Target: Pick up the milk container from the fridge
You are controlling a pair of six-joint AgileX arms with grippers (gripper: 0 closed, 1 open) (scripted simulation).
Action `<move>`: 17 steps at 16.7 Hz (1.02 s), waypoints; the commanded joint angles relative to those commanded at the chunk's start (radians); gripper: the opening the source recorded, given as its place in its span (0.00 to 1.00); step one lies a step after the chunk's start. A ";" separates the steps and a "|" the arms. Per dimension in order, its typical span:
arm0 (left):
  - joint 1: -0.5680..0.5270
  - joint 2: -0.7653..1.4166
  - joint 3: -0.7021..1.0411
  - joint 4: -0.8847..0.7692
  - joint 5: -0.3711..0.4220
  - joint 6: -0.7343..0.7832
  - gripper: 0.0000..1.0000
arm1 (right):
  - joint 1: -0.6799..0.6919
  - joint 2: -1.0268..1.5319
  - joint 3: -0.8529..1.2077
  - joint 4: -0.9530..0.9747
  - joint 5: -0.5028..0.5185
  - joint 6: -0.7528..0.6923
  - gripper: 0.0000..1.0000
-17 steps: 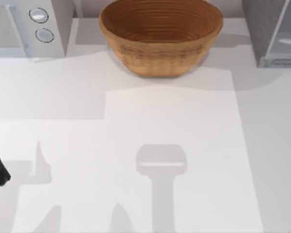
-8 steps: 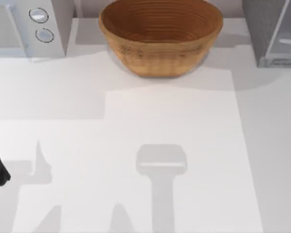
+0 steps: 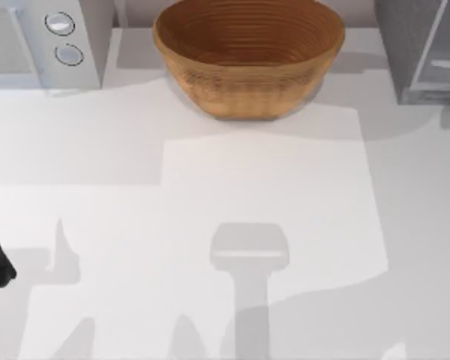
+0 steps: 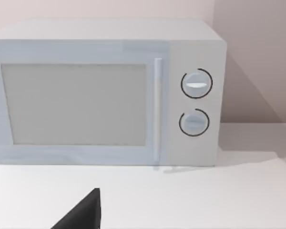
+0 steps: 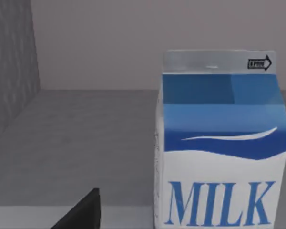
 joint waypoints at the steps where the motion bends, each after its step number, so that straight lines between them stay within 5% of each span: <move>1: 0.000 0.000 0.000 0.000 0.000 0.000 1.00 | 0.005 0.006 0.009 -0.005 0.006 0.000 1.00; 17: 0.000 0.000 0.000 0.000 0.000 0.000 1.00 | 0.030 0.129 0.302 -0.177 0.032 -0.002 1.00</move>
